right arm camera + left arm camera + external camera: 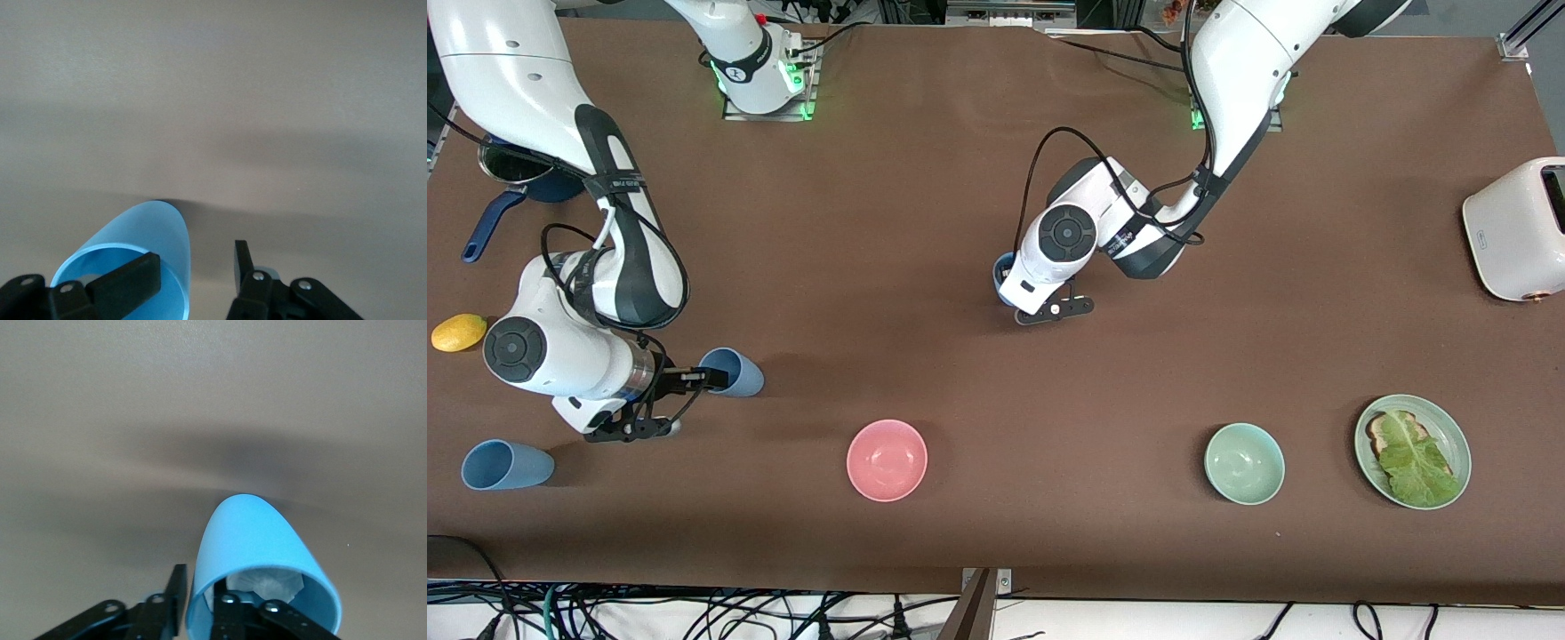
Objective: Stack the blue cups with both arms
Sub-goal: 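Set the cup down with the left gripper while the right gripper grasps its cup, then carry the cup with the right gripper while the left gripper returns to rest, then lower the held cup into the standing cup and open the right gripper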
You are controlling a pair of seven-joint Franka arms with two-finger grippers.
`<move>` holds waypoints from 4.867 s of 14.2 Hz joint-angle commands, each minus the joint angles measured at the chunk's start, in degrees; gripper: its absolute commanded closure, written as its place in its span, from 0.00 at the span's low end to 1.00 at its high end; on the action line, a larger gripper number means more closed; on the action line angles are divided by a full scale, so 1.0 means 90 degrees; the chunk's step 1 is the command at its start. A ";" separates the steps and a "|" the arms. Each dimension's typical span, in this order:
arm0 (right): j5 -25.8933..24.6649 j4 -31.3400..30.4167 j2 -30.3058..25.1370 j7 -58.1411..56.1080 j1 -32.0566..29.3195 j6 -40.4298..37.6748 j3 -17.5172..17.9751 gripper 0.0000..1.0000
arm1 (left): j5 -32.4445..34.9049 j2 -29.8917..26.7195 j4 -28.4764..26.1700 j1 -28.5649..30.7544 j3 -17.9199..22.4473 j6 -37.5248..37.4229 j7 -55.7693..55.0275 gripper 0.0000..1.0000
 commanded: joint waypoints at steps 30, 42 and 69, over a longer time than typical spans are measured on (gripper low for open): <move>0.0417 0.0196 -0.0275 0.0382 0.0223 -0.1136 0.0249 1.00 | 0.0091 -0.2861 0.1082 0.1986 0.0525 -0.3546 0.4408 0.00; 0.0358 0.2129 -0.0295 0.3934 0.2702 -0.2271 0.0631 1.00 | -0.0232 -0.4893 -0.0765 0.1595 0.2987 -0.2560 0.6431 0.00; 0.0642 0.0040 -0.0999 0.6290 0.4686 -0.0581 0.0348 1.00 | -0.0339 -0.4836 -0.0493 0.1810 0.3007 -0.3214 0.6216 0.00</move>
